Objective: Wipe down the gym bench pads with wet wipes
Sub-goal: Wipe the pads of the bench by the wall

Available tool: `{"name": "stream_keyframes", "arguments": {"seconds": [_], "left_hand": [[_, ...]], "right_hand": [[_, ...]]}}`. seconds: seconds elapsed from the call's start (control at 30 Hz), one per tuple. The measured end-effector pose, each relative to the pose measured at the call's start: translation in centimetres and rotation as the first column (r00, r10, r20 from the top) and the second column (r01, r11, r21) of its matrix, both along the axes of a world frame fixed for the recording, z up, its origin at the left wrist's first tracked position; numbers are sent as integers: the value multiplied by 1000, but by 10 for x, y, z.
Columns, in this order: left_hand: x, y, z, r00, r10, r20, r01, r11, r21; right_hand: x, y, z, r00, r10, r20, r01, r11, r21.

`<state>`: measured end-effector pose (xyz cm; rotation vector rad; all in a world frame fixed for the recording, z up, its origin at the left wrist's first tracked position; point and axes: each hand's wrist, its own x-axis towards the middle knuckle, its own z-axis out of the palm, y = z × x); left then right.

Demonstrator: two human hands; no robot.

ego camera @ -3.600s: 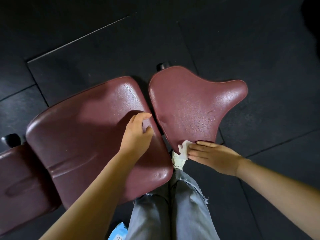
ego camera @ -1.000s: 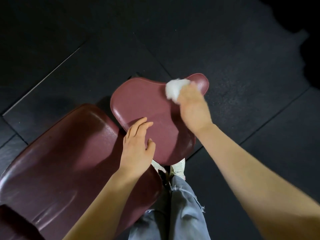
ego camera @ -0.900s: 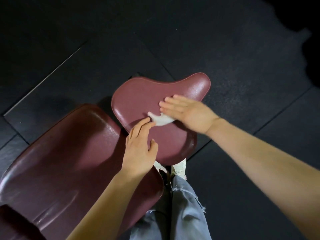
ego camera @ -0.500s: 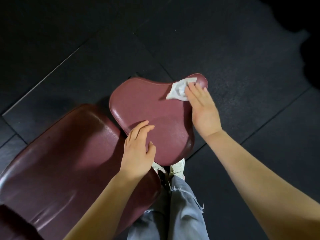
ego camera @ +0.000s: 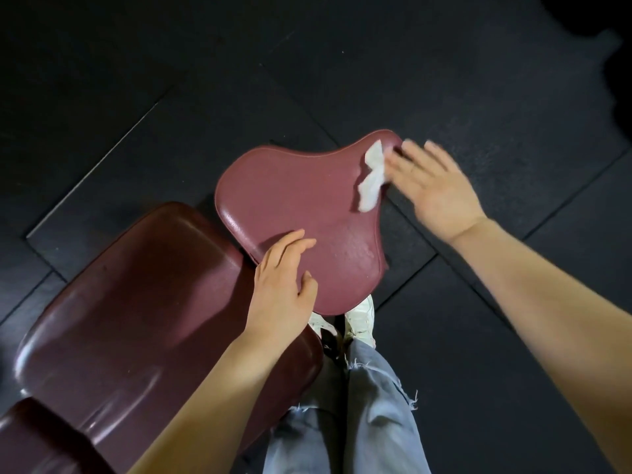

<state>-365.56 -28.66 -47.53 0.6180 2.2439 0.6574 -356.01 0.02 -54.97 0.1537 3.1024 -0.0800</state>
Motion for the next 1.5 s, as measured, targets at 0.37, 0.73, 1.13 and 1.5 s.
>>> {"name": "stream_keyframes", "arguments": {"seconds": [0.37,0.73,1.13,1.5], "left_hand": [[9,-11,-6,957,-288,-43,278,947,-161],[25,-22,35,965,-260,36,261,937,-231],[17,-8,176,953,-292,-78,285,954,-90],[3,22,286,989,81,124,-106,973,207]], "right_hand": [[16,-138,-3,685,-691,231,679,489,-549],[61,-200,57,617,-591,520,787,437,-436],[37,-101,224,648,-574,502,737,305,-603],[-11,-113,372,701,-606,377,496,34,-867]]}}
